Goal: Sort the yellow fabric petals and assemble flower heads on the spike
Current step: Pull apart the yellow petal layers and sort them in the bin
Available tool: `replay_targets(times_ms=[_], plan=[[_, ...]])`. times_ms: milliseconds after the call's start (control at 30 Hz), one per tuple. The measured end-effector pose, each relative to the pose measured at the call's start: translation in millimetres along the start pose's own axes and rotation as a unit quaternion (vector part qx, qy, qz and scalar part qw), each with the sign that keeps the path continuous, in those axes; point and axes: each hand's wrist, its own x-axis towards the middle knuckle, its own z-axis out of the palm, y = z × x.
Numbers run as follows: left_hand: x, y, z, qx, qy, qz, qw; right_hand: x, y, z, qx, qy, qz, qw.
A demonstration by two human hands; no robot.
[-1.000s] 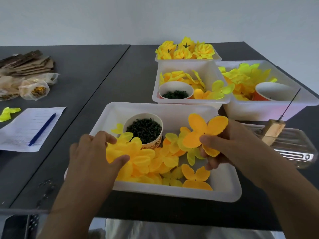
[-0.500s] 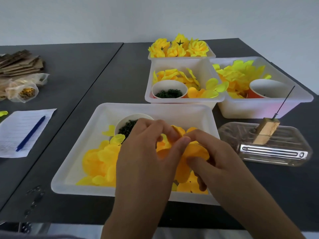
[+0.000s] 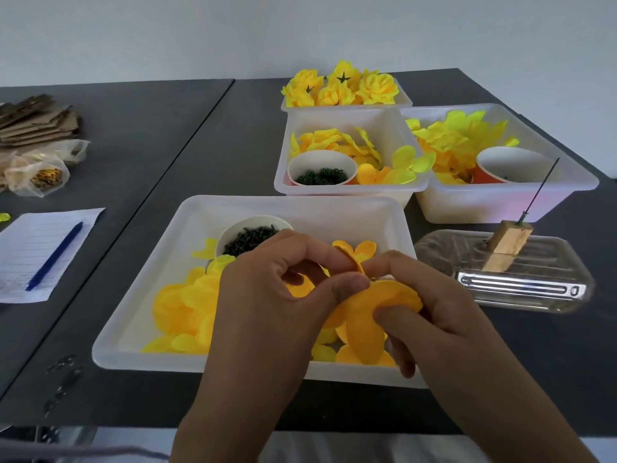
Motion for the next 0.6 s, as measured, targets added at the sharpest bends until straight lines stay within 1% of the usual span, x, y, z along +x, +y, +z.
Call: replay_targets(times_ms=[133,267,433,533,600], plan=[[1,1,-3,0.025,0.003,0.008,1.000,0,-1,-3,0.022,-0.013,-0.001,1.000],[0,1,-7,0.023,0.003,0.004,1.000,0,-3,-4,0.052,-0.047,0.013,0.997],[-5,4,-2,0.054,0.004,0.009,0.998,-4,-3,5,-0.041,0.001,-0.010,0.999],[-7,6,4,0.097,0.033,0.040,0.994,-5,-2,13,-0.055,-0.006,-0.015,0.998],[-6,7,5,0.115,0.031,0.069,0.991,-3,0,14,-0.069,0.006,-0.017,0.997]])
